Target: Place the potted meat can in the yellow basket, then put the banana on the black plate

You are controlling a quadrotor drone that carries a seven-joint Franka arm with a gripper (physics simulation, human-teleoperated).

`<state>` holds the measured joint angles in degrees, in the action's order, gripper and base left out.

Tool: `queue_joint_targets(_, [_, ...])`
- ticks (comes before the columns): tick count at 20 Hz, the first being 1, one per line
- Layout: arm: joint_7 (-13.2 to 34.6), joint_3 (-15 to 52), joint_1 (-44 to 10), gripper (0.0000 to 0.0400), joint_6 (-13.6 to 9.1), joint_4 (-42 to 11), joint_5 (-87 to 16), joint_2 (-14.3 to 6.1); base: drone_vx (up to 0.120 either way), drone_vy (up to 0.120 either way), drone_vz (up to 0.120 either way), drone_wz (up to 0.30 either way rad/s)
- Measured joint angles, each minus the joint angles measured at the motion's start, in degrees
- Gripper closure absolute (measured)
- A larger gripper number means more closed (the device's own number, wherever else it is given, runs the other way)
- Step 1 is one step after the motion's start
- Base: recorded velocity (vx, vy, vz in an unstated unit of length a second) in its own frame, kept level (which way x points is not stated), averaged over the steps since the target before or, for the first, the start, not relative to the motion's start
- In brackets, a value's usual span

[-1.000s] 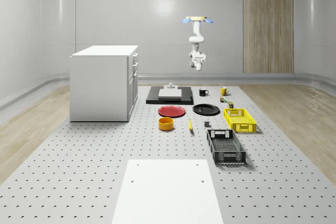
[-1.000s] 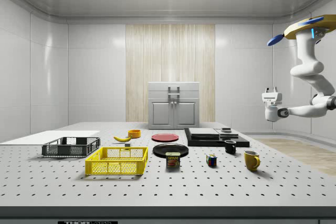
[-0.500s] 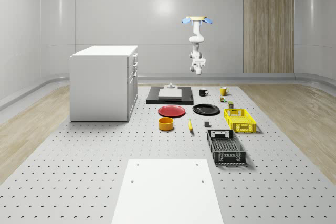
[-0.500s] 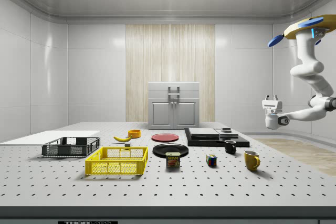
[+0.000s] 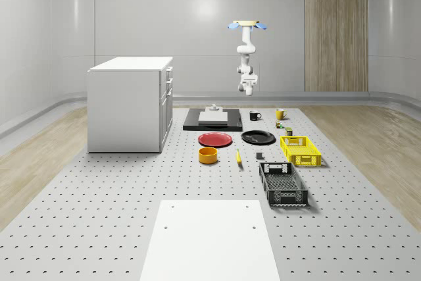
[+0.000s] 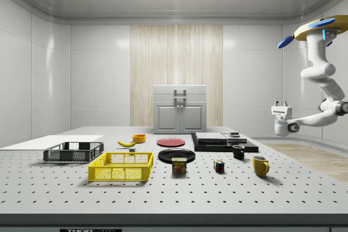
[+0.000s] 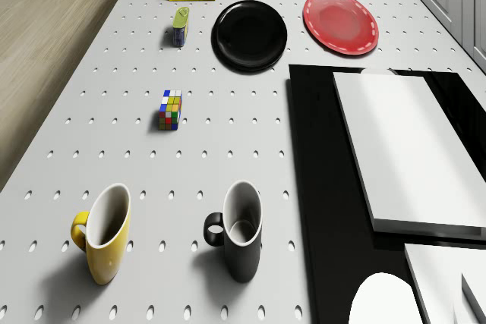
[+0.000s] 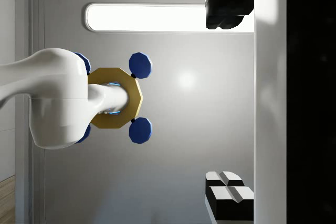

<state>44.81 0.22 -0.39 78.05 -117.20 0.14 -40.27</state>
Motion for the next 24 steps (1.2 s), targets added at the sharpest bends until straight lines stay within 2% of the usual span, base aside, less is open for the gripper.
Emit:
queue_joint_targets(6, [-0.02, 0.03, -0.05, 0.0000, 0.07, 0.16, 0.01, -0.04, 0.000, 0.000, 0.000, 0.000])
queue_joint_targets(8, [-0.02, 0.04, -0.06, 0.0000, 0.13, 0.14, 0.01, -0.08, 0.000, 0.120, 0.000, 0.000])
queue_joint_targets(24, [-0.02, 0.31, -0.20, 0.0000, 0.78, -0.26, -0.29, -0.53, 0.120, 0.120, 0.000, 0.000])
